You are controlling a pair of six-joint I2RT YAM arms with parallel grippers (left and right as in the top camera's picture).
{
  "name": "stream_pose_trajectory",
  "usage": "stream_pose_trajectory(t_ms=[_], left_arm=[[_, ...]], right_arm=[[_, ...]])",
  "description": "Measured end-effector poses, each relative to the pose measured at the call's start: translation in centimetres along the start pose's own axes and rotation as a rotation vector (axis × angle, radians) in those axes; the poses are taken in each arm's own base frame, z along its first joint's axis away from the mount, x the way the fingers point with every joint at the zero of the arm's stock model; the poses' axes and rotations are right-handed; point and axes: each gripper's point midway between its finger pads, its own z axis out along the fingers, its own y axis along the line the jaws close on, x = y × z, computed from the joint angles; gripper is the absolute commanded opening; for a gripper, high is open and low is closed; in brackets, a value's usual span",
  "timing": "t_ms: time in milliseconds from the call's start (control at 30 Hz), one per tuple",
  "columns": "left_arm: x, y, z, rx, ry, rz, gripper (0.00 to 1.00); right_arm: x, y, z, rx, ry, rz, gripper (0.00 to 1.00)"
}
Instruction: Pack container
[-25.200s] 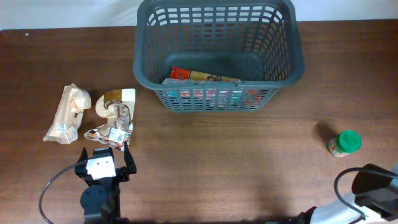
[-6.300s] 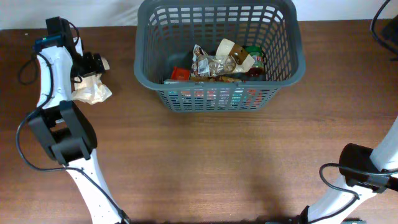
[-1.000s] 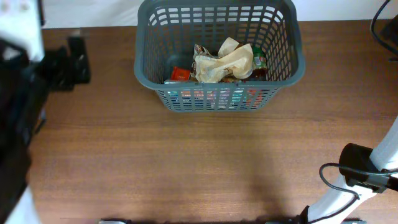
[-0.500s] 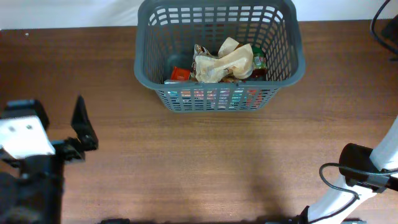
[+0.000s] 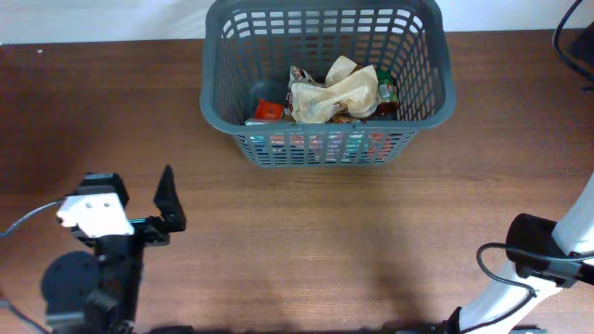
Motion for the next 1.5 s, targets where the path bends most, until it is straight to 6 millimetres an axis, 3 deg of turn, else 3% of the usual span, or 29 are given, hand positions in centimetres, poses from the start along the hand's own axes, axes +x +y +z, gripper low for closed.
stream_pose_trajectory(t_ms=[267,867,1500], left_arm=[[5.2,-0.3,1.1,0.034,0.002,-0.014,0.99],[14.3,-0.3,1.5,0.060,0.037,-0.037,0.99],[19.8,-0.3,2.4,0.073,0.114,-0.041,0.99]], right_arm=[[0.0,0.0,0.0,0.000,0.000,0.000,0.99],[0.0,0.0,0.0,0.000,0.000,0.000,0.99],[0.0,0.0,0.0,0.000,0.000,0.000,0.99]])
